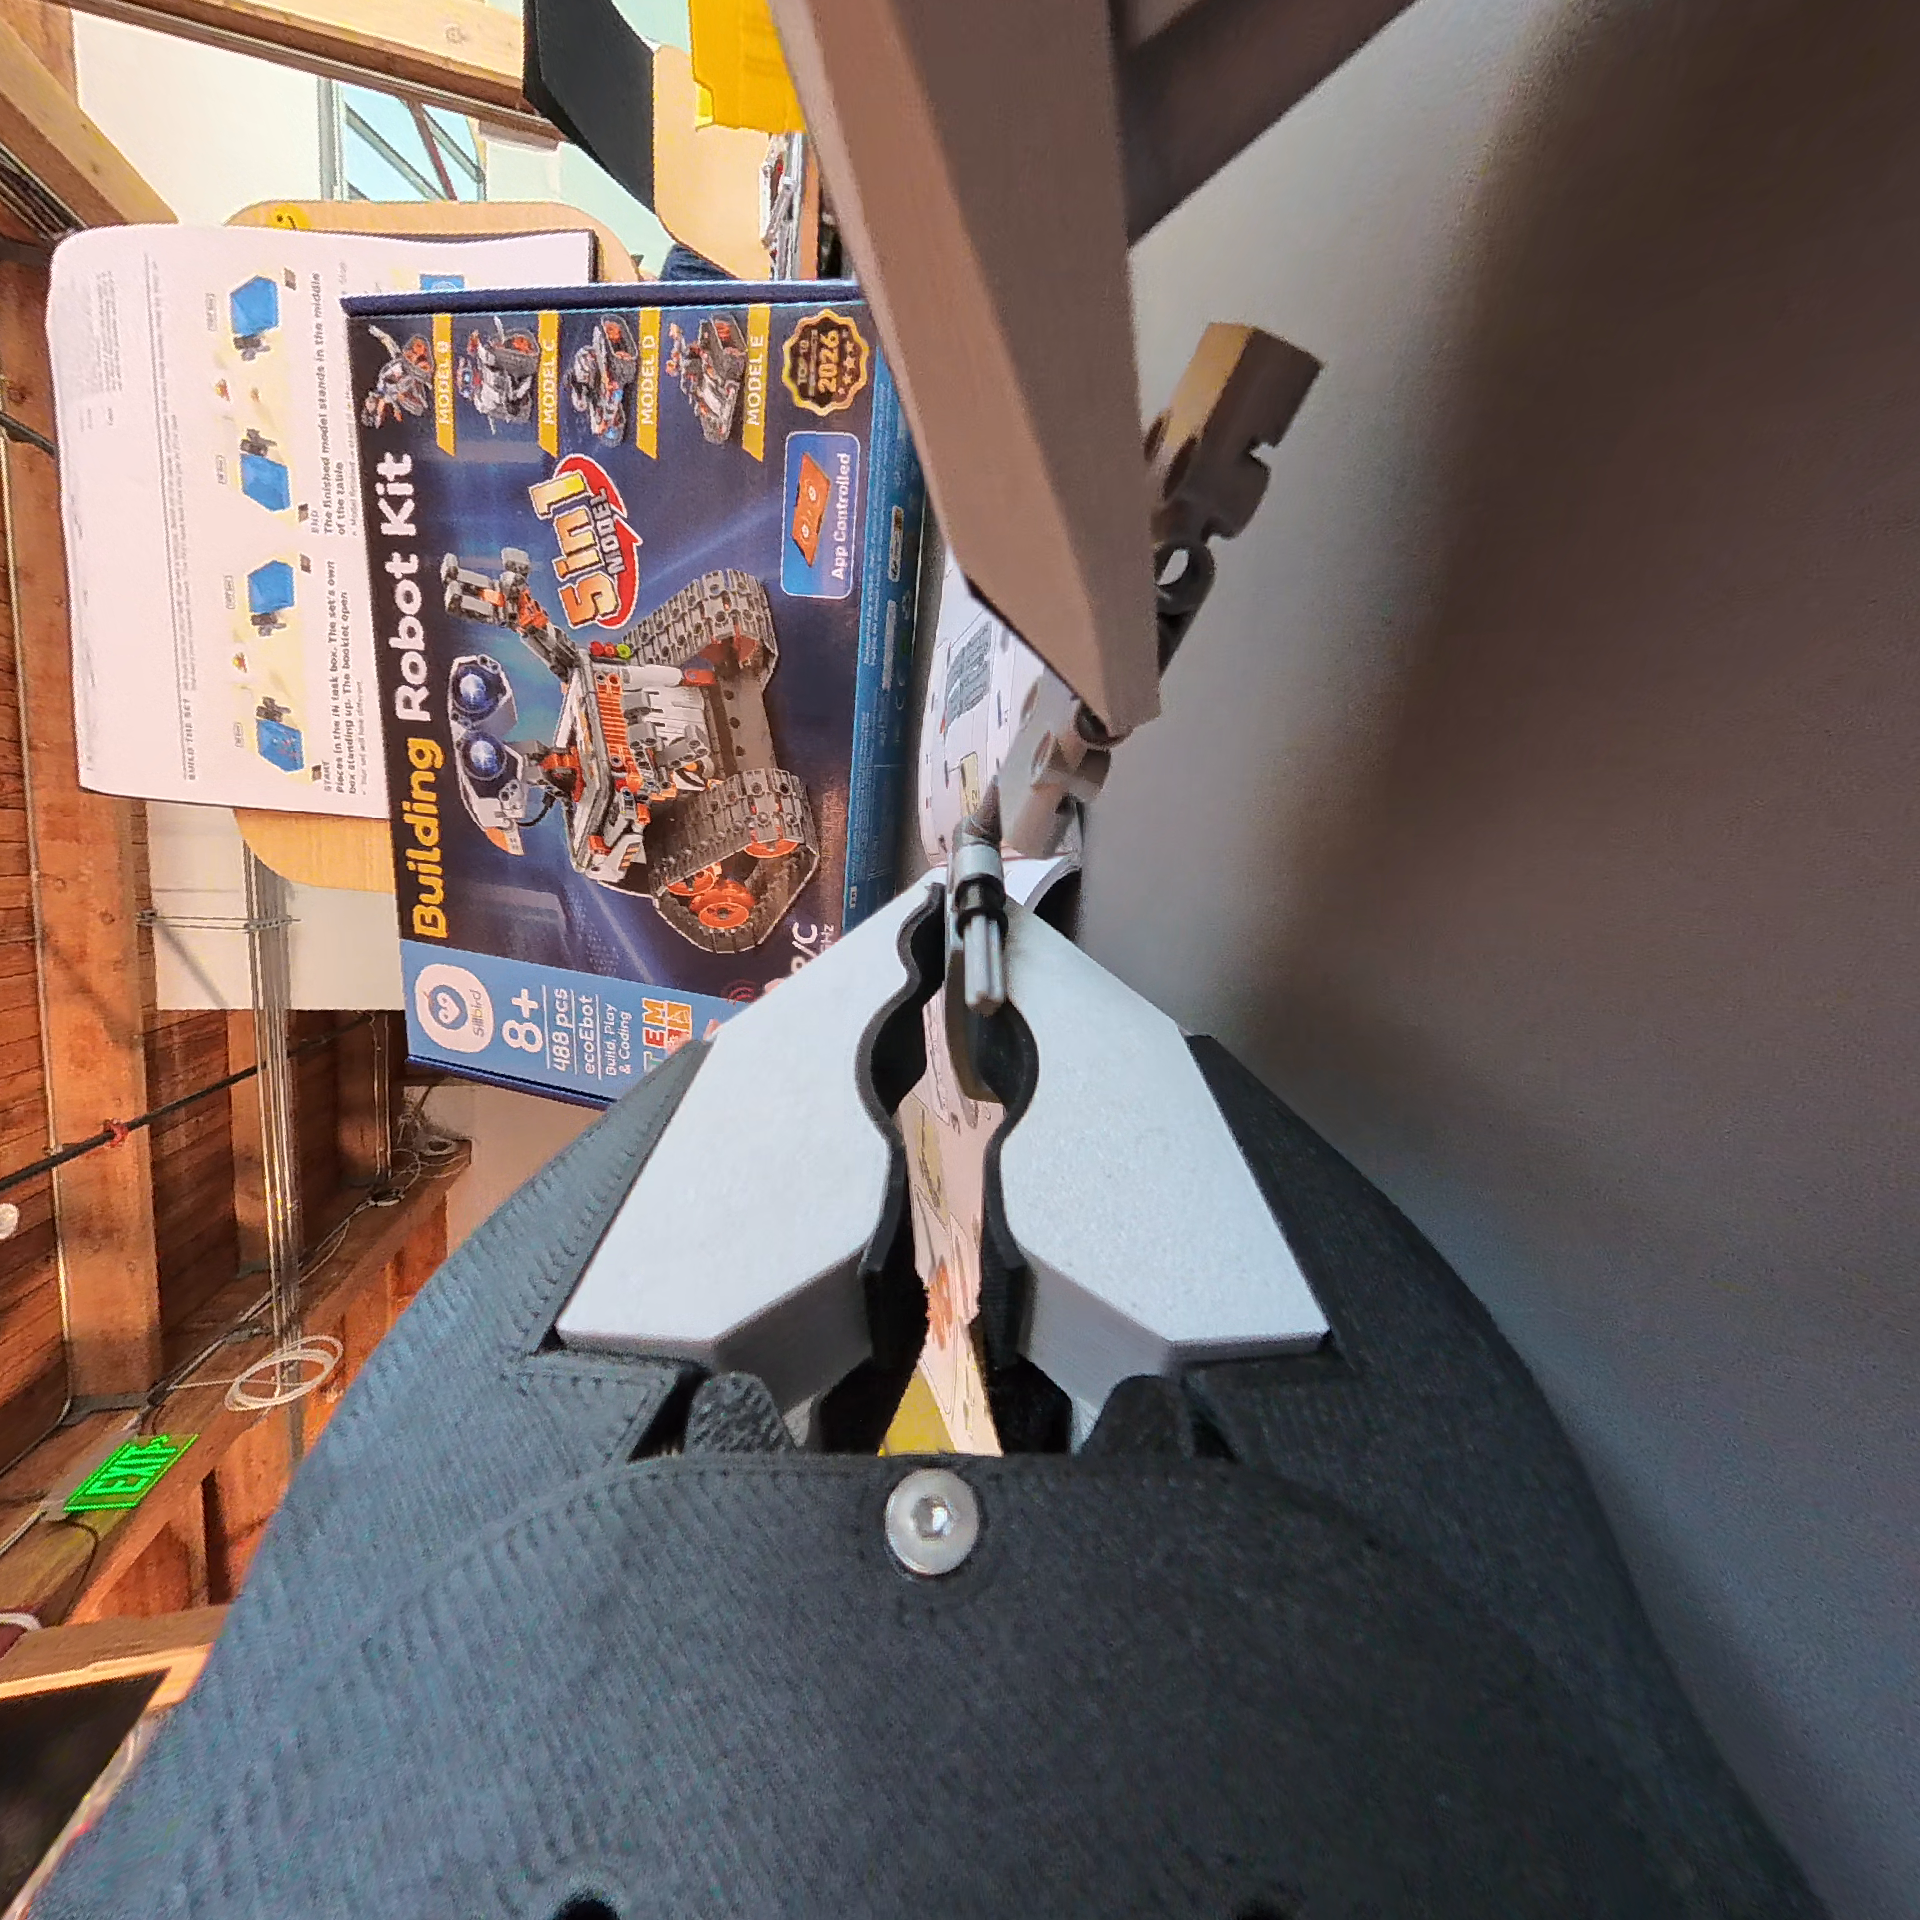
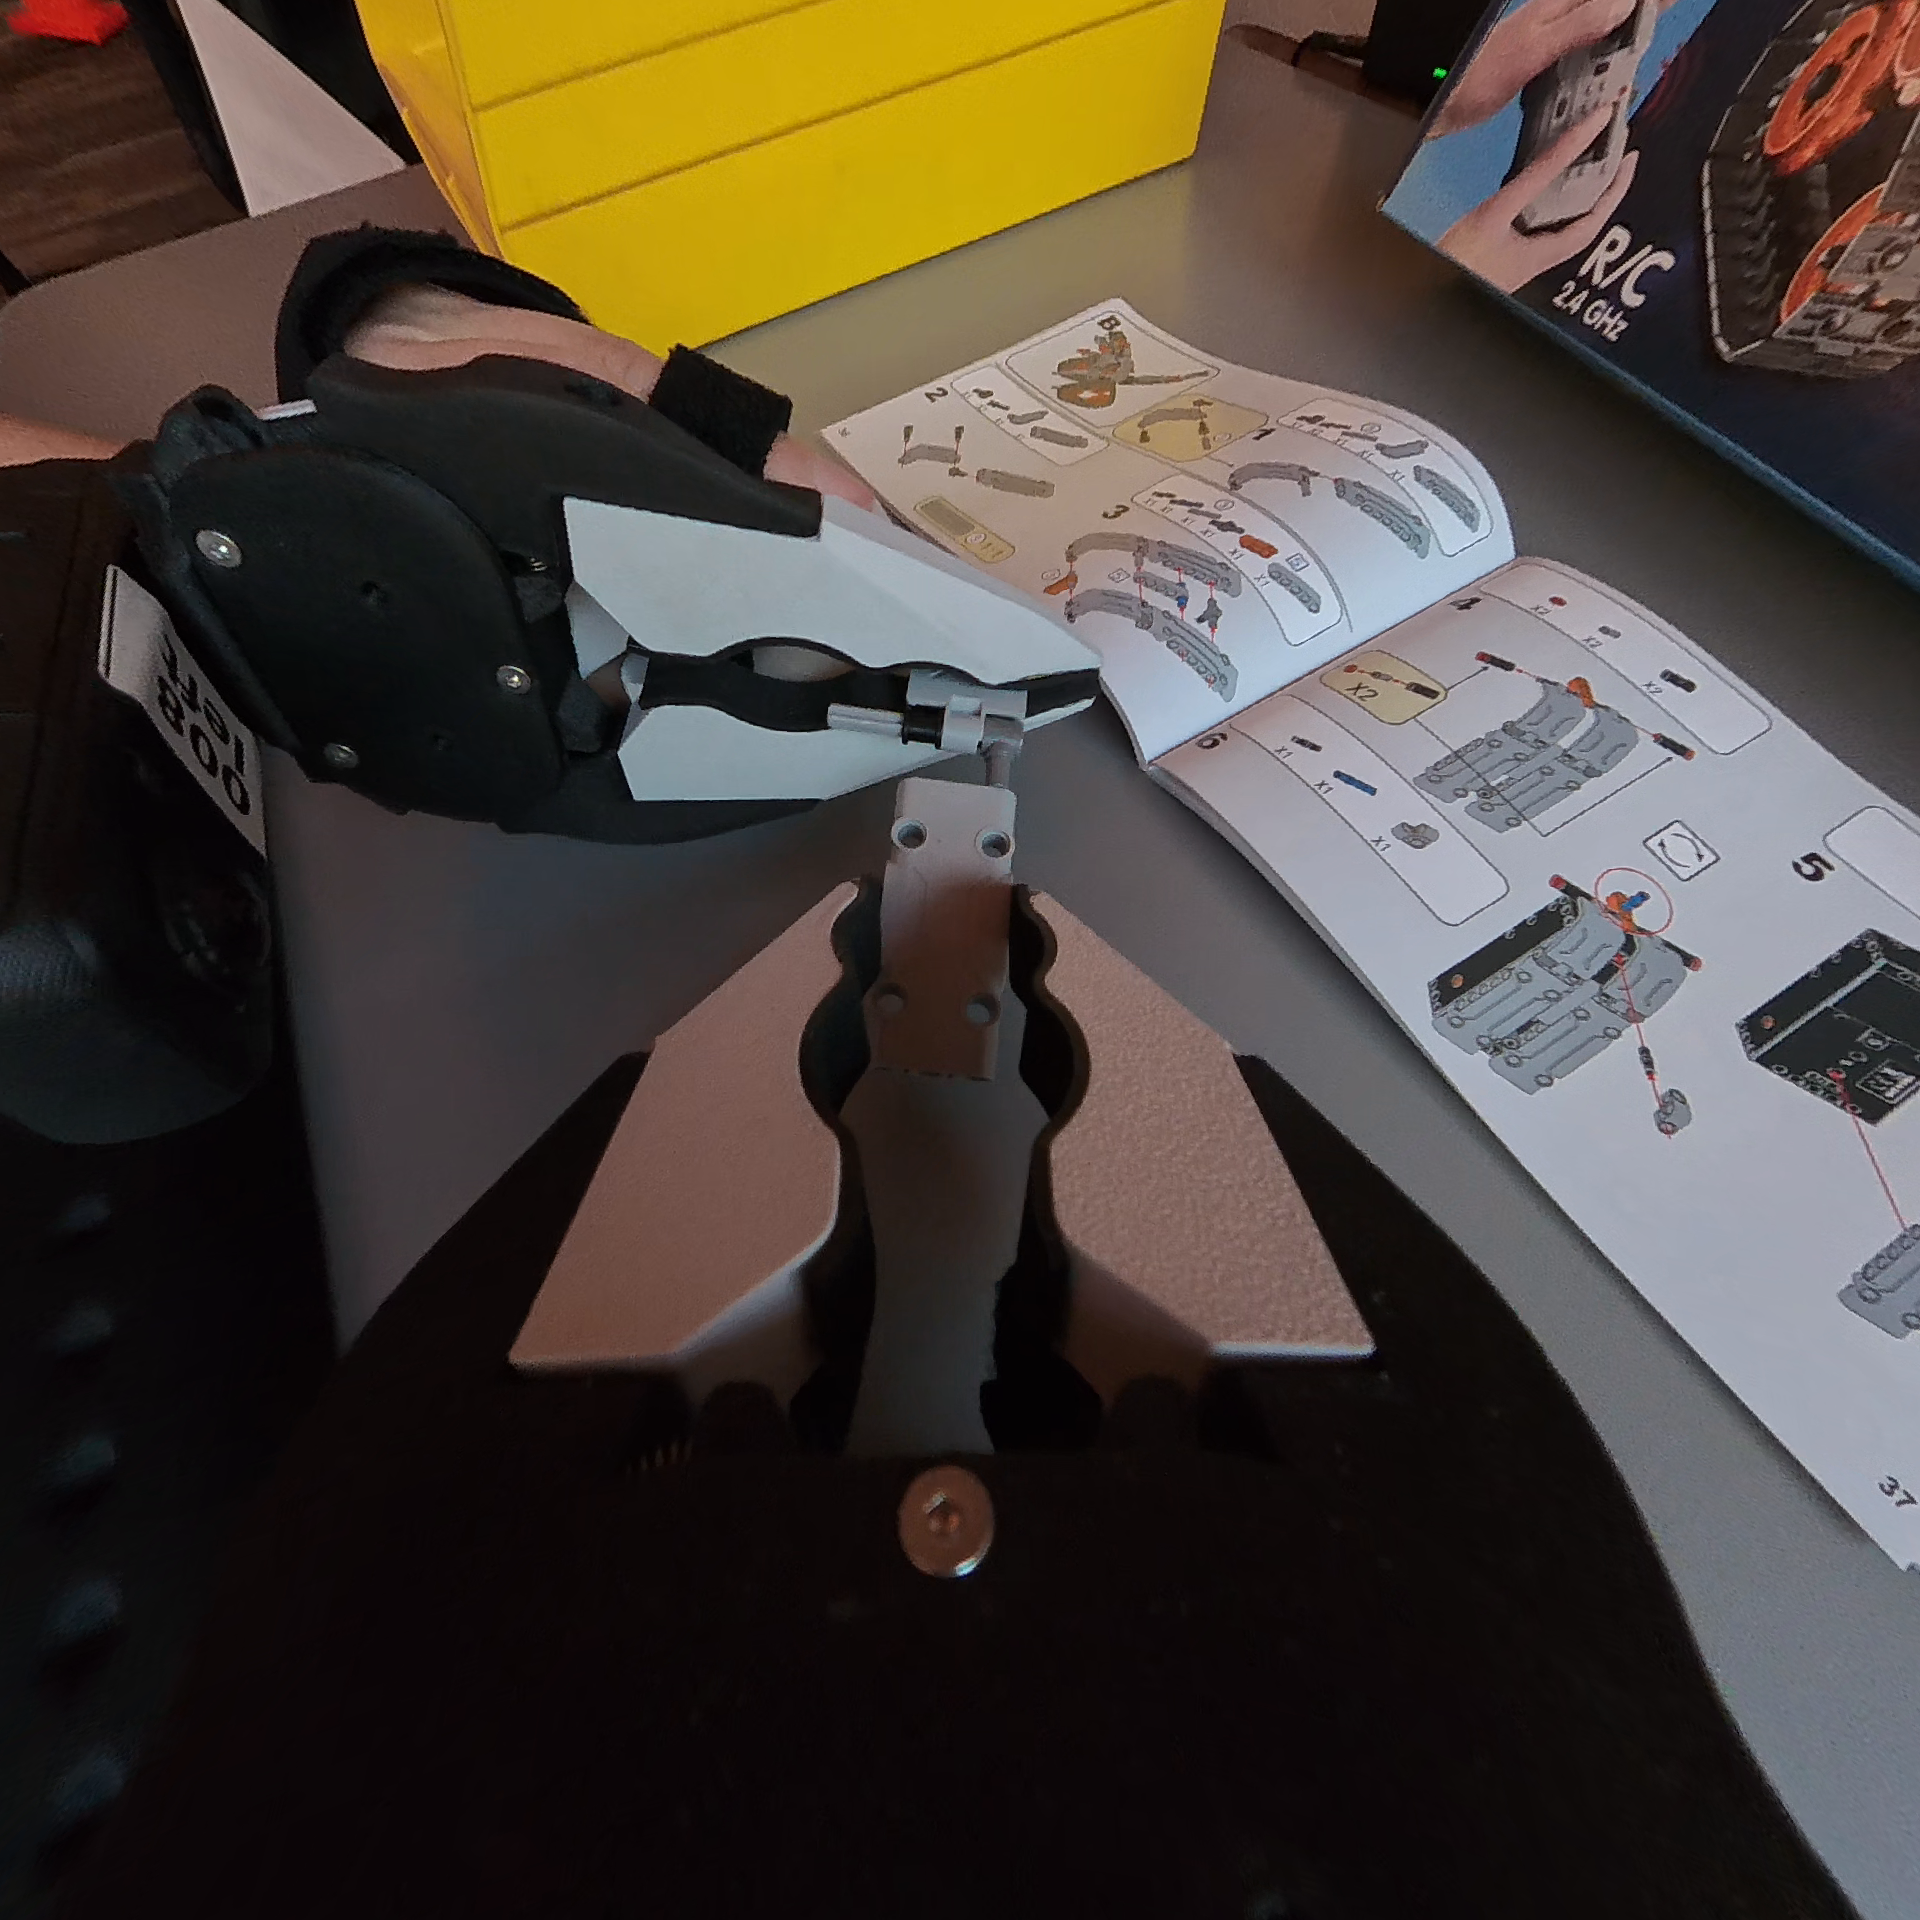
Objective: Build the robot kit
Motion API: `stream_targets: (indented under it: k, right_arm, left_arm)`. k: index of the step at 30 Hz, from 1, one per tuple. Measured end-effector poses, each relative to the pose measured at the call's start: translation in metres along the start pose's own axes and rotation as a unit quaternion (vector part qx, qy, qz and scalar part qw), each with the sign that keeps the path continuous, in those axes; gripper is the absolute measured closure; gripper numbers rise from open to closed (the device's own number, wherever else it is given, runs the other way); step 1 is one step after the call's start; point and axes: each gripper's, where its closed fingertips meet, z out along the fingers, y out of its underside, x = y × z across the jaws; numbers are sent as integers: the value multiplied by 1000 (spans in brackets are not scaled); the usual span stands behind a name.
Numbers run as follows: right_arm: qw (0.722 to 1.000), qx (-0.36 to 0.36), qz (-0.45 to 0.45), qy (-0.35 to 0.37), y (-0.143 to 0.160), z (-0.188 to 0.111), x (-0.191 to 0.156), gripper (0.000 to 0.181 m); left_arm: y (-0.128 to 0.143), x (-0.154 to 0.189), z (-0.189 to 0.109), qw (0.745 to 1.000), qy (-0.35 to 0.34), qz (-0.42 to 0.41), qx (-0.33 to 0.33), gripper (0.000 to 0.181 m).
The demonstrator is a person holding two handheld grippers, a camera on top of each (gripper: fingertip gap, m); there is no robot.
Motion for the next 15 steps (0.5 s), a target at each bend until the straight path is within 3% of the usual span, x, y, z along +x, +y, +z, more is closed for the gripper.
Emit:
stream_targets:
  k: [8, 15]
  right_arm:
    - [999, 37, 0, 16, -11, -3, 3, 158]
    - [1000, 24, -12, 14, -8, 1, 1, 158]
  left_arm:
    - [4, -3, 1, 1000, -4, -8, -13, 181]
    - [4, -4, 0, 1000, -4, -18, -15, 181]
